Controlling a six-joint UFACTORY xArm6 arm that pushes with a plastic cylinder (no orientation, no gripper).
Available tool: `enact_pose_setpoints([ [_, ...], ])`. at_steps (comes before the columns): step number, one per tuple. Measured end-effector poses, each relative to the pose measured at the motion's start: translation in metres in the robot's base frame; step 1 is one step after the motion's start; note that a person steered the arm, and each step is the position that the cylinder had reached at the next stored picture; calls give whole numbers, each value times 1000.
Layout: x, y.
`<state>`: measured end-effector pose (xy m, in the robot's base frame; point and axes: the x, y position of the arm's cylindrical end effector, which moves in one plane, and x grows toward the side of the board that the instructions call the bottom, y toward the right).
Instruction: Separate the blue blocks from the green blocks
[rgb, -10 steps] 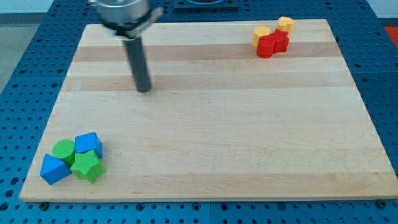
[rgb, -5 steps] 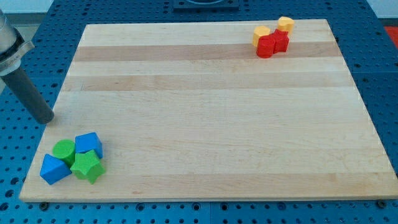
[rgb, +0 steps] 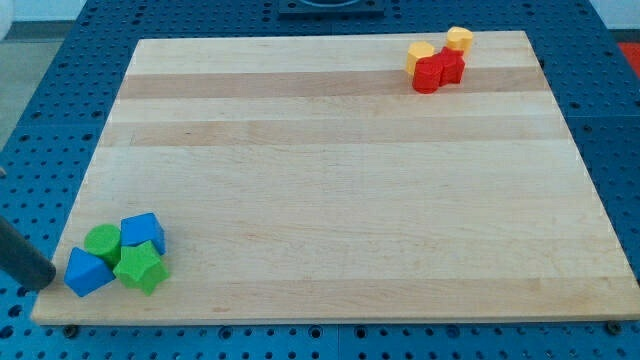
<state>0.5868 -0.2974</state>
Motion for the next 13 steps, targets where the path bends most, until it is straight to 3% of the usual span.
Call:
enact_pose_setpoints([
  [6, -12, 42],
  [9, -42, 77],
  [12, -45, 45],
  [13, -22, 49],
])
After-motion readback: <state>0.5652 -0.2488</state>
